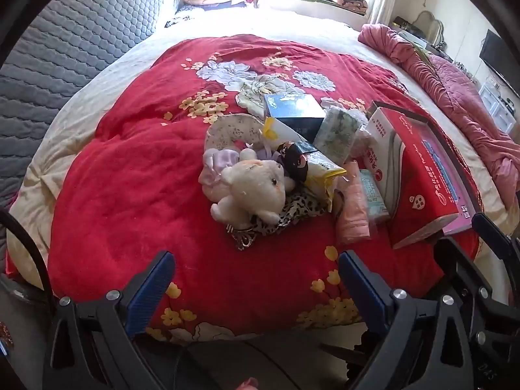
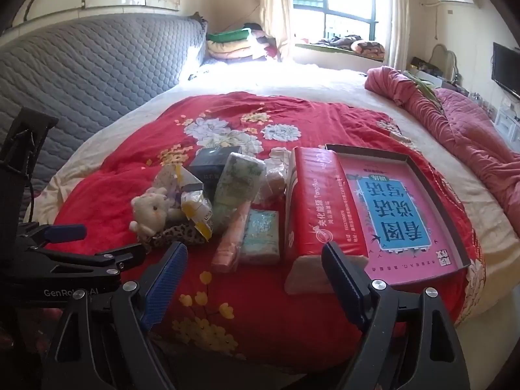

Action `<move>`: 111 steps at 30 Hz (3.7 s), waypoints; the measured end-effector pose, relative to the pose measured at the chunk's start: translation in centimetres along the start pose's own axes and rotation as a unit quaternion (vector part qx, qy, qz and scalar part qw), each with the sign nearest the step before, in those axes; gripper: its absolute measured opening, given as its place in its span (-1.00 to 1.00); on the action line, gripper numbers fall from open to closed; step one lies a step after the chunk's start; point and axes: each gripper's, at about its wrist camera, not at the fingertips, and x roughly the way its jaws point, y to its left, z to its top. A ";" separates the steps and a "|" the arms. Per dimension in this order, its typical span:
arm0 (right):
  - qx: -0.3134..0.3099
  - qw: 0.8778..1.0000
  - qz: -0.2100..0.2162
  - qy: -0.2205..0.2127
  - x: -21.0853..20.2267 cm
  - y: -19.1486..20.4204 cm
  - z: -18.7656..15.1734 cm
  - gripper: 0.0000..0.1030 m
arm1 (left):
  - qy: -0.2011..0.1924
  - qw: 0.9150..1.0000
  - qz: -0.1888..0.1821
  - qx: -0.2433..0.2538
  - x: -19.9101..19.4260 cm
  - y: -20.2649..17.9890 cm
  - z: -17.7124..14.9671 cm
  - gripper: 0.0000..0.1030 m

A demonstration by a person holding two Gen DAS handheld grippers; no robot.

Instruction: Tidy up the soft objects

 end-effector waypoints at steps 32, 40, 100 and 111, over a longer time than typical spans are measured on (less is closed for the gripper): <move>0.009 1.000 -0.028 0.012 -0.3 -0.6 -0.7 0.66 | -0.012 1.000 -0.006 -0.027 -0.6 1.4 -0.3 0.96; 0.008 0.999 -0.029 0.013 -0.3 -0.5 -0.8 0.66 | -0.013 1.000 -0.006 -0.027 -0.8 1.3 -0.3 0.96; -0.064 0.998 0.005 0.011 4.4 2.9 0.1 0.66 | -0.003 0.996 -0.080 -0.049 4.1 4.7 3.2 0.82; -0.076 0.997 0.013 0.019 6.9 3.5 1.0 0.66 | 0.008 0.995 -0.094 -0.012 6.1 4.0 4.9 0.34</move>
